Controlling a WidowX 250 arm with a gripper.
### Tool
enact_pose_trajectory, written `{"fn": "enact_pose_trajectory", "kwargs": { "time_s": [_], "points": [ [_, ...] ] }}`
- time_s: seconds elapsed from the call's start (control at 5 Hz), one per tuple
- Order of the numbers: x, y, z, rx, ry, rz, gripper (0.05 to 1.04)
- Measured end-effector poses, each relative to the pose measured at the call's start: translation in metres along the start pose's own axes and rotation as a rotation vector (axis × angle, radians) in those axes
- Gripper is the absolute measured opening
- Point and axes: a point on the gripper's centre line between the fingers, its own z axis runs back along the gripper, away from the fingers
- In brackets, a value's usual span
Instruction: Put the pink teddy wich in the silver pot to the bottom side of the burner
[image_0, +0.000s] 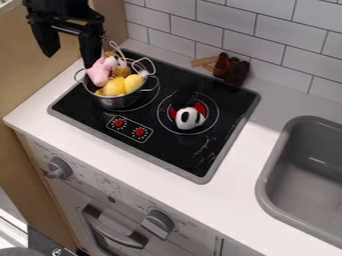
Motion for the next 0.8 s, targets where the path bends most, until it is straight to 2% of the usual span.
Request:
{"fn": "enact_pose_trajectory", "kwargs": {
  "time_s": [0.2,0.4,0.6,0.8],
  "points": [
    [-0.002,-0.003,-0.009,-0.01,0.027,0.004,1.0],
    [0.01,-0.01,-0.027,-0.007,0.027,0.018,1.0],
    [0.027,-0.012,-0.04,-0.004,-0.018,0.005,1.0],
    [0.037,-0.011,-0.044,0.006,-0.057,-0.028,1.0]
  ]
}}
